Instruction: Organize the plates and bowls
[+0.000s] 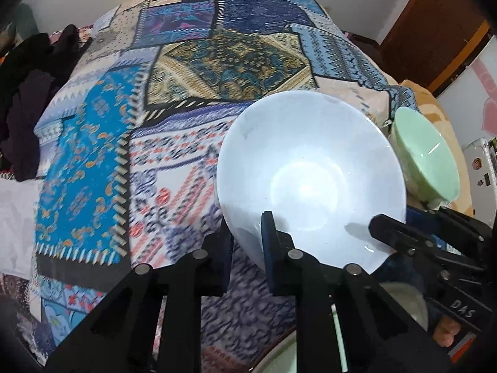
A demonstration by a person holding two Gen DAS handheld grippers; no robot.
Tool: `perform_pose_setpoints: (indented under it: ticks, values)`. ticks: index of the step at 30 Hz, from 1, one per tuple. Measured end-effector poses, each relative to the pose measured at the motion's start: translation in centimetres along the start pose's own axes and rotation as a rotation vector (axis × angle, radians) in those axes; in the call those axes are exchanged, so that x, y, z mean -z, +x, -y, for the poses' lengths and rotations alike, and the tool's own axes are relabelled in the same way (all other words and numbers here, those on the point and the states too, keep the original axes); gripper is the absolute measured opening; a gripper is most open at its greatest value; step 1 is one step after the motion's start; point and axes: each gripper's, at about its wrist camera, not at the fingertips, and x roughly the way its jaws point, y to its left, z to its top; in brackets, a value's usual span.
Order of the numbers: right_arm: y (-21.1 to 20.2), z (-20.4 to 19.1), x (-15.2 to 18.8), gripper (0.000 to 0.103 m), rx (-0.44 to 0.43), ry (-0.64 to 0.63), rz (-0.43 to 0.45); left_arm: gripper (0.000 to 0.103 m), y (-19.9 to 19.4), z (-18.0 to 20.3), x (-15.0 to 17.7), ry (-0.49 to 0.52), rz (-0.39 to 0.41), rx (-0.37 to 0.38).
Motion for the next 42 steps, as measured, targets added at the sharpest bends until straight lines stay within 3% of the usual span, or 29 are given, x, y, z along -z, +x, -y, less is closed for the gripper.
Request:
perform_pose_setpoints:
  ticks: [11, 19, 23, 35, 42]
  values:
    - [0.2, 0.3, -2.3, 0.028, 0.093, -0.024, 0.030, 0.018, -0.3, -1.0, 1.2, 0.009, 0.041, -0.048]
    - [2.8, 0.4, -3.5, 0.027, 0.111, -0.036, -0.018, 0.018, -0.1, -1.3, 1.0, 0.002, 0.040, -0.036]
    - [3.5, 0.3, -3.2, 0.018, 0.115, -0.053, -0.042, 0.018, -0.1, -1.3, 1.0, -0.002, 0.043, -0.029]
    - [1.1, -0.5, -2.8, 0.016, 0.134, -0.070, 0.019, 0.018, -0.8, -1.2, 1.2, -0.029, 0.031, 0.026]
    - [-1.5, -1.7, -2.3, 0.016, 0.128, -0.079, 0.064, 0.018, -3.4, -0.7, 2.1, -0.025, 0.074, 0.036]
